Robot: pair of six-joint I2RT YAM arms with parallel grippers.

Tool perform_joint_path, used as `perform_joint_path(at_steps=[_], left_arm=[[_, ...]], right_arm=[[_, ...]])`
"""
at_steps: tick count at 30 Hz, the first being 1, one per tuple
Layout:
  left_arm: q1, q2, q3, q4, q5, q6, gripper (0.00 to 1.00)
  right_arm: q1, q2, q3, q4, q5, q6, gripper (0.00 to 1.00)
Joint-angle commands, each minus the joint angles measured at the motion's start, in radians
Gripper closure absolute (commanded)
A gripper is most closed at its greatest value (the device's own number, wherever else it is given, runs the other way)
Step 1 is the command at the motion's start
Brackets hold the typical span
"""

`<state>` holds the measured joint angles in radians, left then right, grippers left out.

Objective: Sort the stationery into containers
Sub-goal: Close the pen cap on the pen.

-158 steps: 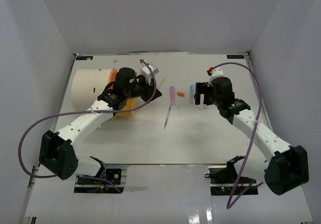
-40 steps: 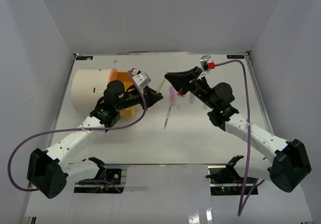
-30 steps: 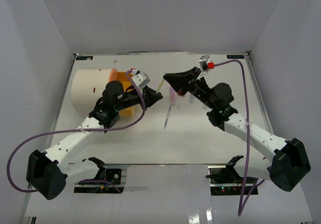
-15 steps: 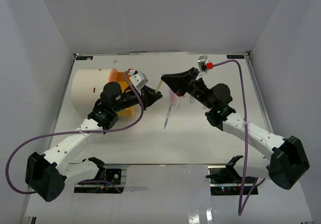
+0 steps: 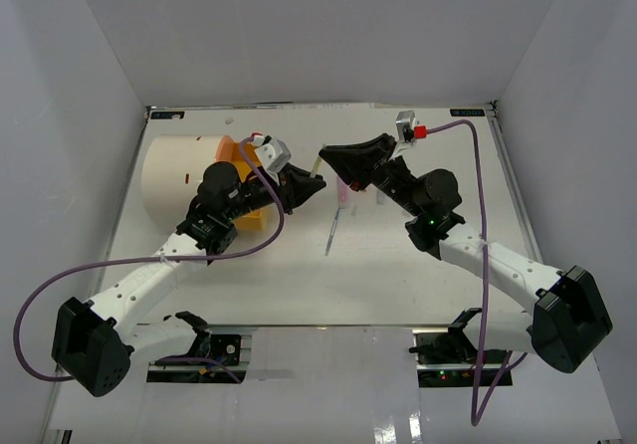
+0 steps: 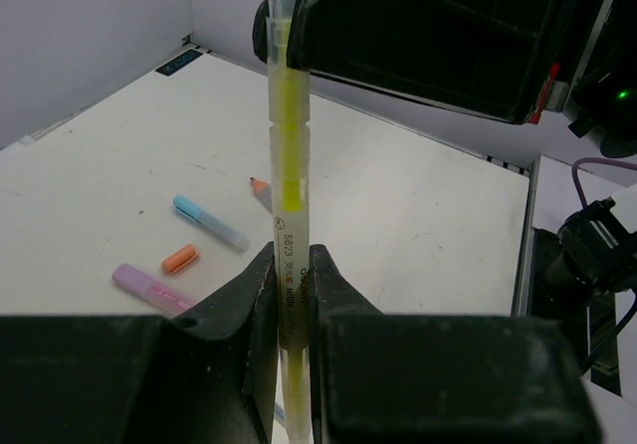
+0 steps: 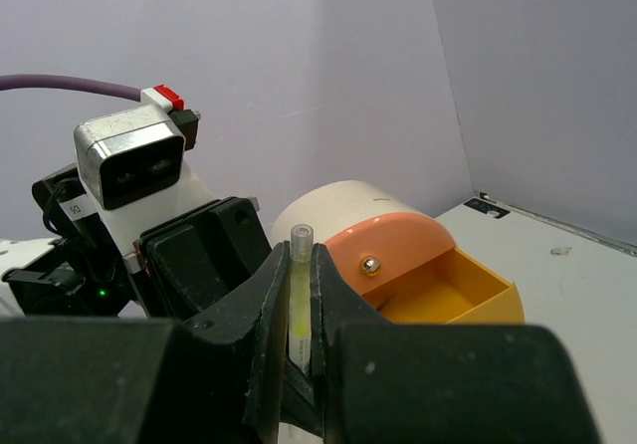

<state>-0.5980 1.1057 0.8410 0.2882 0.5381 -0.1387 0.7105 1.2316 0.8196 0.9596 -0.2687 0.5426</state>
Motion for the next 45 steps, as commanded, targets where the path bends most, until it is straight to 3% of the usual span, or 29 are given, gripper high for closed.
perform_joint_path(at_steps=[1, 12, 45], left_arm=[[-0.003, -0.001, 0.036, 0.109, 0.019, -0.021, 1.0], [-0.009, 0.049, 0.079, 0.183, 0.06, -0.056, 1.0], [-0.009, 0.075, 0.217, 0.193, 0.06, 0.01, 1.0]], right_arm=[[0.01, 0.006, -0.011, 0.031, -0.035, -0.01, 0.92], [0.01, 0.012, -0.022, 0.019, -0.066, -0.063, 0.92], [-0.005, -0.008, -0.04, -0.358, -0.102, -0.17, 0.92]])
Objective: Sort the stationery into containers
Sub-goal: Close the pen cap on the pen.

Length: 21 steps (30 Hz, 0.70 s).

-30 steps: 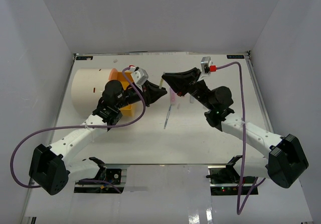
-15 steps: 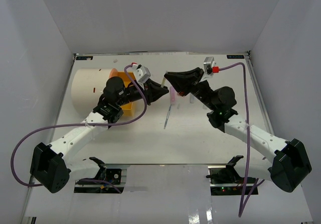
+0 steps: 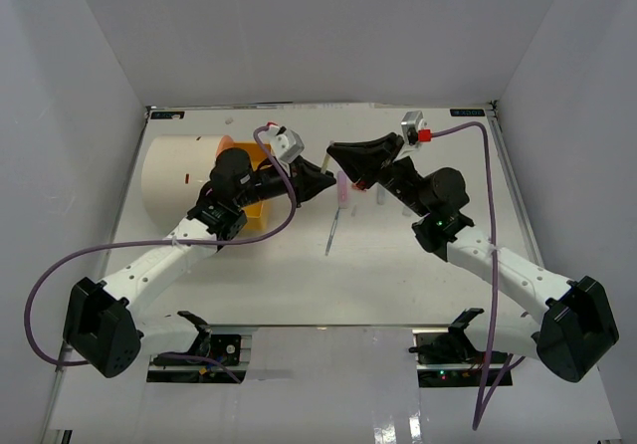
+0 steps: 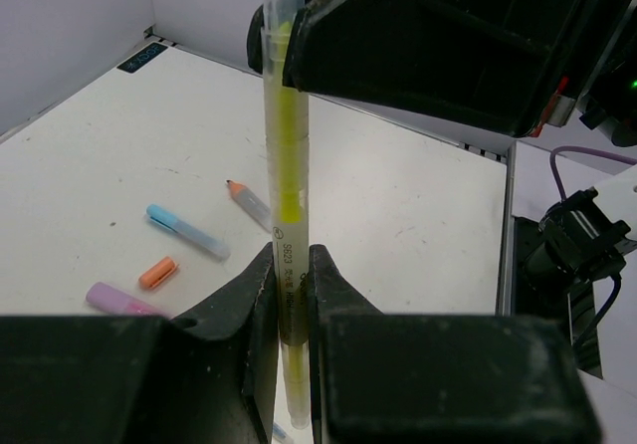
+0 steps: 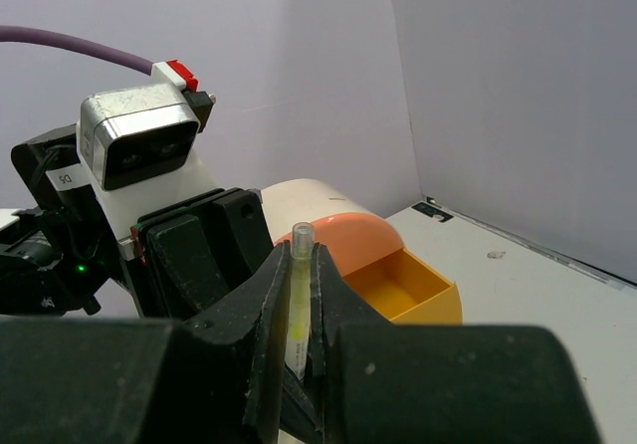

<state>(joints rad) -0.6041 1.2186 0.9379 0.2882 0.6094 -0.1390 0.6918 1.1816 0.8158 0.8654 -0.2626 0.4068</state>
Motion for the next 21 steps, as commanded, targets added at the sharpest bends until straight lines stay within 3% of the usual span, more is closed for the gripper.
perform_joint_path(at_steps=[1, 21], left_arm=[[-0.003, -0.034, 0.128, 0.195, -0.01, 0.009, 1.0], [-0.003, -0.005, 0.2, 0.235, -0.045, 0.024, 1.0]], right_arm=[[0.012, 0.046, -0.038, -0.27, -0.11, -0.036, 0.92], [0.008, 0.065, -0.09, -0.375, -0.144, -0.051, 0.92]])
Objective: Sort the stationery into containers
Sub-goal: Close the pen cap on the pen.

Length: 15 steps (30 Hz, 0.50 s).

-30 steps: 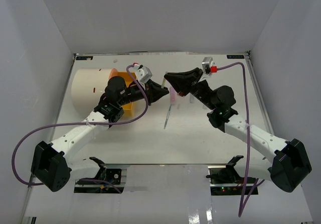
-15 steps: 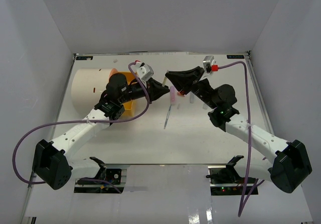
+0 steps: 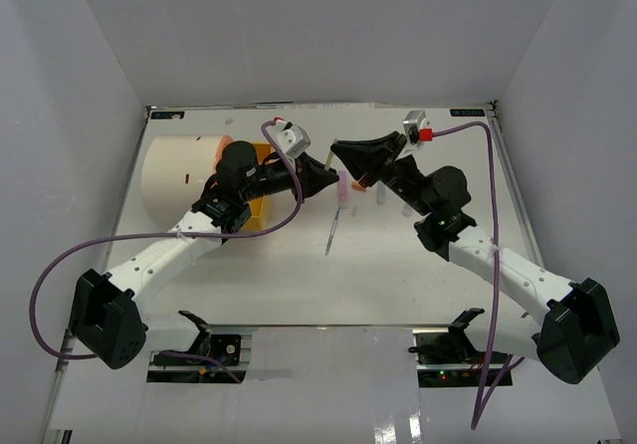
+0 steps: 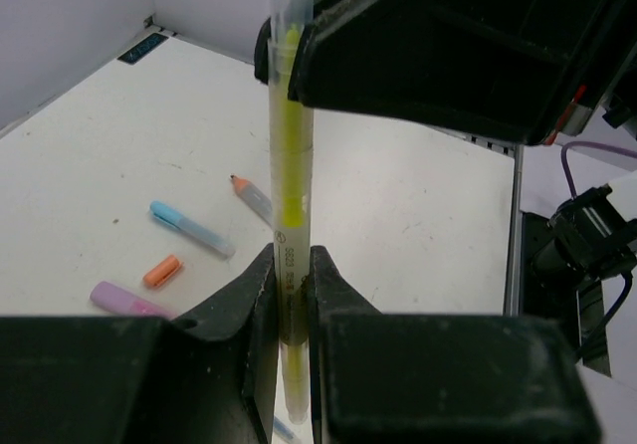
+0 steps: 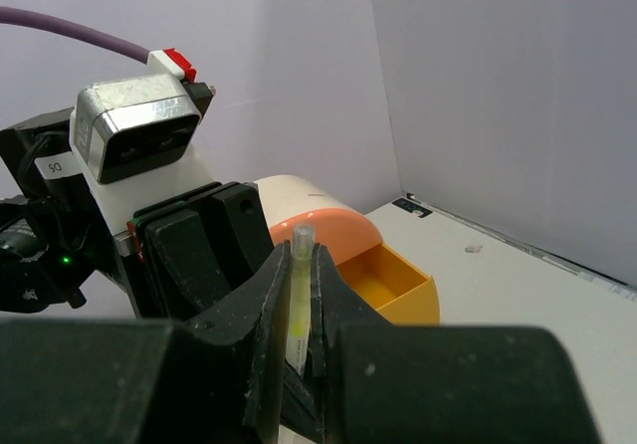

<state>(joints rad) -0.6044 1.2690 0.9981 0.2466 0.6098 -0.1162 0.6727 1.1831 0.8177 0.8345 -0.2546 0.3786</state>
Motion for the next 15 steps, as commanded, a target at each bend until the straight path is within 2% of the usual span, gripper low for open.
perform_joint_path(at_steps=[1, 15], left_arm=[[-0.003, -0.056, 0.142, 0.275, -0.047, 0.004, 1.0], [-0.003, -0.063, 0.116, 0.237, -0.047, 0.026, 1.0]], right_arm=[[0.028, 0.065, -0.098, -0.344, -0.153, -0.023, 0.92], [0.024, 0.05, -0.104, -0.341, -0.155, -0.018, 0.92]])
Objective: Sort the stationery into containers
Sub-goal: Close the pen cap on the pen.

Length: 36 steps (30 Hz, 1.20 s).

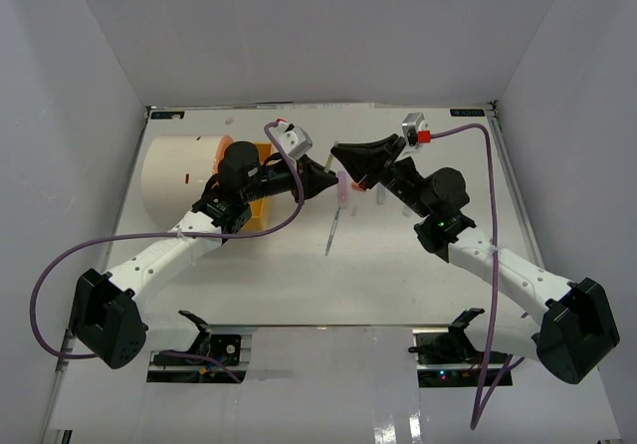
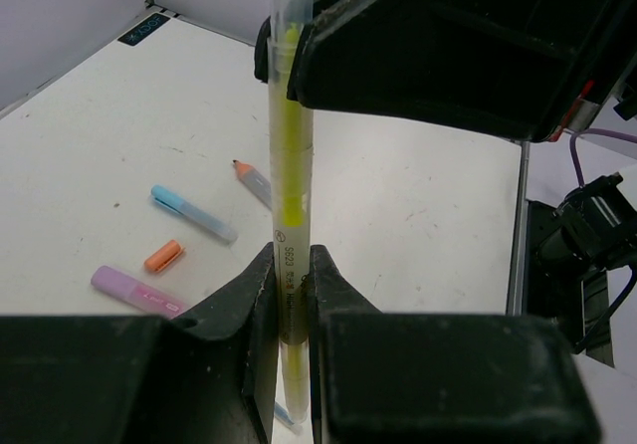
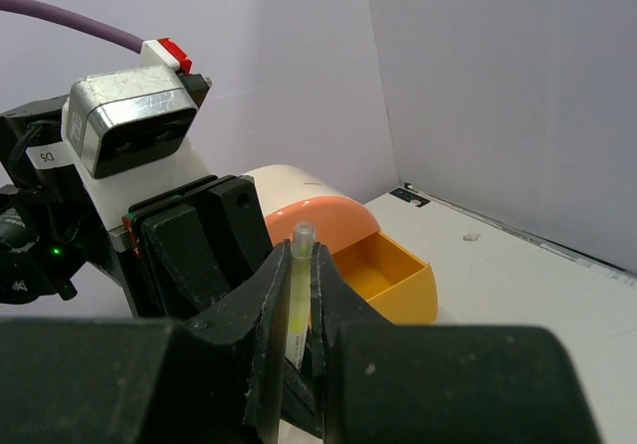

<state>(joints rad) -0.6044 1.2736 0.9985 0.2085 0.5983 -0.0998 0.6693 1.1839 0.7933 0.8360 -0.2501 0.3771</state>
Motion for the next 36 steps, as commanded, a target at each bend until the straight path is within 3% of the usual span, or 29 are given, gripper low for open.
perform_joint_path(at_steps=[1, 12, 27, 31, 36], left_arm=[[-0.003, -0.068, 0.114, 0.255, -0.029, 0.014, 1.0], [-0.003, -0.099, 0.003, 0.132, -0.028, 0.046, 1.0], [-0.003, -0.131, -0.09, 0.011, -0.078, 0.035, 1.0], [-0.003, -0.126, -0.08, -0.038, -0.106, 0.031, 1.0], [-0.003, -0.12, -0.021, -0.177, -0.233, 0.017, 1.0]], right_arm=[[0.029, 0.045, -0.074, -0.344, -0.156, -0.017, 0.92], [0.027, -0.032, -0.031, -0.345, -0.091, -0.041, 0.88], [0.016, -0.139, 0.007, -0.399, -0.04, -0.082, 0.4], [0.013, -0.193, 0.004, -0.463, 0.005, -0.115, 0.22], [0.01, -0.26, 0.006, -0.558, 0.09, -0.193, 0.02]])
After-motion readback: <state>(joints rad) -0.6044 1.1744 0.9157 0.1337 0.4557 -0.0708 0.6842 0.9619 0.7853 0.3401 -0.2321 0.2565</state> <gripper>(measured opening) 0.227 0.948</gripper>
